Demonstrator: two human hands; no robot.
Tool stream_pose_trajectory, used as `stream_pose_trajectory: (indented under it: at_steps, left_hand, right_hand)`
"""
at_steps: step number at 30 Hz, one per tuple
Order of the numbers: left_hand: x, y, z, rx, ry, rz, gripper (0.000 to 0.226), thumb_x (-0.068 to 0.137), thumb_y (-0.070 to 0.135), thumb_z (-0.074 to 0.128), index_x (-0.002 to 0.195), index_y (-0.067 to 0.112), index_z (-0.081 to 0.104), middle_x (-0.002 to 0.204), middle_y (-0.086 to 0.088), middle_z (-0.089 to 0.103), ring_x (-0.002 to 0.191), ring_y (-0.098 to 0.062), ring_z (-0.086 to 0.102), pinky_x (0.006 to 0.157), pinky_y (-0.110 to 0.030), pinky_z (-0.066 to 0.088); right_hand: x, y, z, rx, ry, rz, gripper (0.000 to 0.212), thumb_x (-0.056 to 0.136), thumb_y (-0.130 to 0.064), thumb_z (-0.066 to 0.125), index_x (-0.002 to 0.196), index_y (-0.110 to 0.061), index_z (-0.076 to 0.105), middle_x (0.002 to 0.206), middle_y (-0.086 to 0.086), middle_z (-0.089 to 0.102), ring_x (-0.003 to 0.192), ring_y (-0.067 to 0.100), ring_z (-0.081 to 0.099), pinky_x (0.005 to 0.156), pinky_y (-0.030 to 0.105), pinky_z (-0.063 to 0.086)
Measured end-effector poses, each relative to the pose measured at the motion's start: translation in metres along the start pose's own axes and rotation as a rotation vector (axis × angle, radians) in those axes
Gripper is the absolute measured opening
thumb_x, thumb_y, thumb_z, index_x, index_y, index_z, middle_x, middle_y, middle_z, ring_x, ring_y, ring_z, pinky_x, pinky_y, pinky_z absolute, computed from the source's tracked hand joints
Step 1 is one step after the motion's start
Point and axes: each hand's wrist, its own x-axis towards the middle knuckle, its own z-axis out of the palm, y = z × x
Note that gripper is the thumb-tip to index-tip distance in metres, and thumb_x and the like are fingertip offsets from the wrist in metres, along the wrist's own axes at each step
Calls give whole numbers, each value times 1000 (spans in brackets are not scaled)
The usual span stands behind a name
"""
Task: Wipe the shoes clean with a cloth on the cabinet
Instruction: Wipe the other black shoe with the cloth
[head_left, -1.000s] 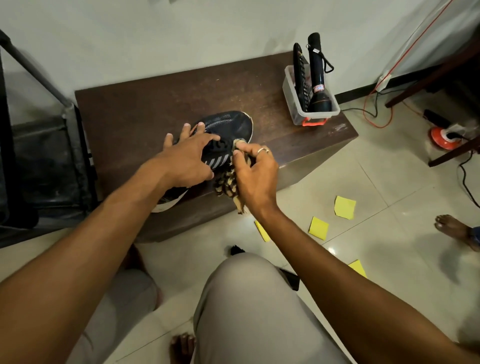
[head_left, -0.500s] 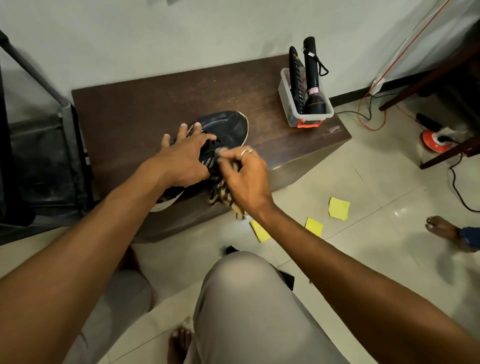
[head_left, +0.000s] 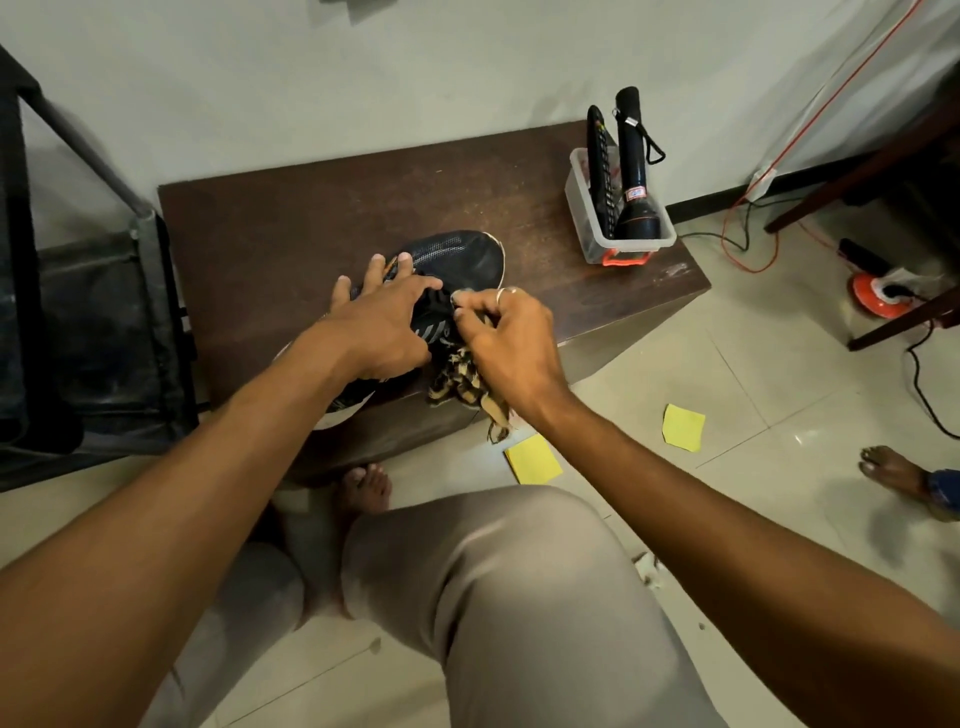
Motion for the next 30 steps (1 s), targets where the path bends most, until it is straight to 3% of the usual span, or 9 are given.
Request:
stream_pose_trajectory:
  at_steps: [6,10,12,16,19,23,25,28,30]
  left_hand:
    - [0,1,2,5,22,-3,86,91,18,69,159,37,19,170,3,-13,154,-19,-22,124,-49,-13]
    - [0,3,2,64,51,19,80,94,23,70,158,34,25,171,-2,-7,156,-24,-17,124,-54,-11]
    - [-1,5,0,178,98,22,77,94,22,69,157,36,29,172,-3,-1,156,-28,-14,122,-58,-14]
    - [-7,2,-9,451,183,-23,71,93,11,62,148,50,40,171,-9,4,154,-35,-19,116,-67,-17]
    - [-11,-6,-14,384,160,-71,68,89,9,64,139,53,49,171,-7,1,153,-36,-24,114,-72,-16]
    - [-12,-14,-13,259,98,-71,43,88,51,64,129,55,54,171,2,-3,153,-33,-24,113,-67,-23]
    - [-8,-18,-10,250,125,-51,38,88,69,56,123,53,58,171,4,1,154,-30,-22,112,-65,-24]
    - [-6,-22,-5,274,176,-17,33,92,66,55,121,51,61,171,6,4,155,-28,-19,114,-65,-22]
    - [-5,-23,-5,265,179,-10,32,93,63,56,122,50,61,170,7,5,155,-27,-19,114,-65,-21]
  right_hand:
    - [31,9,-14,-47,111,56,18,93,-10,65,87,-12,82,87,-5,78,83,3,70,83,25,56]
    - [30,4,-29,-157,-212,6,15,94,-11,69,104,-12,81,109,-3,77,97,-3,67,81,-1,44]
    - [45,-3,-54,-174,-370,29,17,95,-13,70,109,-14,79,111,-8,76,96,-8,66,81,2,46]
    - [65,-15,-70,-355,-278,-142,19,100,-17,65,114,-19,77,109,-12,65,101,0,62,95,16,44]
    - [55,-13,-45,-589,-451,-329,22,99,-15,62,115,-18,76,113,-2,61,108,15,59,95,23,45]
    - [38,-8,-31,-766,-510,-428,27,97,-15,60,120,-21,74,123,3,62,112,25,55,90,44,52]
    - [37,-14,-37,-751,-625,-433,26,96,-13,62,115,-23,76,121,0,65,111,22,59,93,40,53]
    - [52,-31,-54,-666,-858,-296,27,96,-12,64,113,-27,78,116,-9,73,105,11,66,93,23,52]
    - [58,-36,-53,-583,-836,-283,25,96,-12,67,112,-29,79,113,-11,74,102,7,67,90,19,51]
